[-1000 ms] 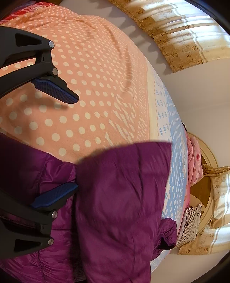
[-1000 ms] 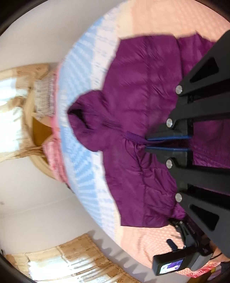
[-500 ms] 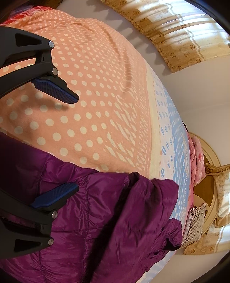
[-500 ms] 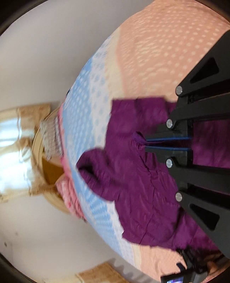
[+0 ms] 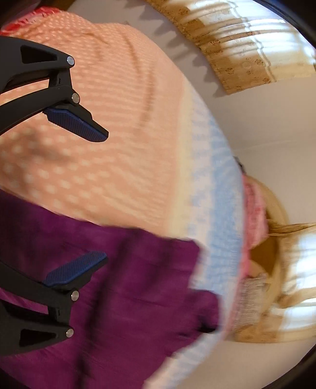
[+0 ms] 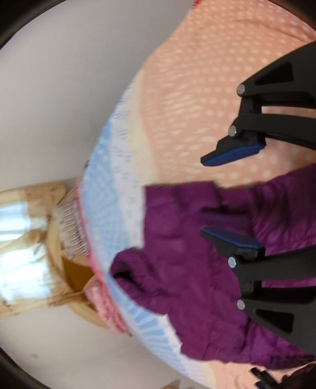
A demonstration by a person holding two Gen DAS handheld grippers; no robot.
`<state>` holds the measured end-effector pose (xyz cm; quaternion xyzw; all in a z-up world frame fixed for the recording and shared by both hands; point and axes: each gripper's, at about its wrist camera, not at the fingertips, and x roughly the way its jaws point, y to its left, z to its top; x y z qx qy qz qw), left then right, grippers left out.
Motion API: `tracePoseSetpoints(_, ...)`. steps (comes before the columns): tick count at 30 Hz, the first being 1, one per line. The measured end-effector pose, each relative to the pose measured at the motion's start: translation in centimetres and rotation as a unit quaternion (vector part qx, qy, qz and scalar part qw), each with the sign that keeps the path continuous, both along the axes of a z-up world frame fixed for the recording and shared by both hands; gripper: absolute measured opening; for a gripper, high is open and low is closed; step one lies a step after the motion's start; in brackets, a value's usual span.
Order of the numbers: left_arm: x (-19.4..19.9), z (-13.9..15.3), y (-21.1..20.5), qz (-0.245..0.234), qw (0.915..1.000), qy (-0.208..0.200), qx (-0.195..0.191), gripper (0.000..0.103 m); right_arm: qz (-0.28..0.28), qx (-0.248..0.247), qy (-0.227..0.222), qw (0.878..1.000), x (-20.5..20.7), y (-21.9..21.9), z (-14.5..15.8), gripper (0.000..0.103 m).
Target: Fold large clothes
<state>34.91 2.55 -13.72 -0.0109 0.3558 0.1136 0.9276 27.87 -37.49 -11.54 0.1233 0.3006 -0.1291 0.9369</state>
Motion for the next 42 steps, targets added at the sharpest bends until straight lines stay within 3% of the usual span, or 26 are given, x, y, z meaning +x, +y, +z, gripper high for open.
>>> tracePoseSetpoints(3, 3.3, 2.7, -1.3, -0.022, 0.9989, -0.023, -0.033, 0.092, 0.051, 0.010, 0.006, 0.999, 2.8, 2.0, 0.5, 0.038)
tracePoseSetpoints(6, 7.2, 2.6, -3.5, -0.039, 0.9985, -0.023, -0.031, 0.092, 0.086, 0.010, 0.019, 0.996, 5.8, 4.1, -0.8, 0.031)
tracePoseSetpoints(8, 9.2, 1.0, -5.1, -0.042, 0.9990, -0.014, -0.009, 0.092, 0.096, 0.029, 0.035, 0.994, 7.5, 4.6, -2.5, 0.029)
tracePoseSetpoints(12, 12.2, -4.4, -6.4, -0.025, 0.9969, 0.052, 0.053, 0.092, 0.086, 0.028, 0.080, 0.993, 8.9, 4.5, -6.5, 0.026)
tracePoseSetpoints(15, 12.8, -7.0, -5.6, -0.027, 0.9968, 0.072, 0.022, 0.093, 0.091, 0.015, 0.095, 0.991, 9.0, 4.1, -8.6, 0.013)
tracePoseSetpoints(21, 13.2, -7.2, -5.3, -0.027, 0.9966, 0.078, 0.002, 0.097, 0.093, -0.017, 0.104, 0.990, 9.2, 5.0, -9.2, 0.013)
tracePoseSetpoints(25, 12.3, -5.3, -3.3, -0.029, 0.9952, 0.081, -0.047, 0.097, 0.095, -0.020, 0.110, 0.989, 9.3, 5.0, -8.8, 0.012)
tracePoseSetpoints(29, 10.9, -0.7, -1.3, -0.008, 0.9961, 0.012, -0.087, 0.097, 0.074, -0.024, 0.061, 0.995, 7.4, 4.4, -5.1, 0.019)
tracePoseSetpoints(31, 11.5, 0.8, -1.5, 0.006, 0.9953, 0.000, -0.096, 0.097, 0.062, -0.015, 0.041, 0.997, 7.7, 4.1, -3.4, 0.019)
tracePoseSetpoints(35, 14.6, 0.4, -4.4, 0.007, 0.9977, 0.017, -0.065, 0.097, 0.043, 0.003, 0.048, 0.998, 10.8, 4.0, -2.6, 0.019)
tracePoseSetpoints(39, 18.1, -2.3, -6.1, 0.028, 0.9980, 0.039, -0.041, 0.097, 0.029, 0.050, 0.071, 0.996, 14.9, 2.8, -4.5, 0.021)
tracePoseSetpoints(42, 19.8, -4.6, -6.3, 0.030, 0.9968, 0.071, -0.021, 0.097, 0.023, 0.050, 0.091, 0.994, 16.7, 2.2, -6.3, 0.026)
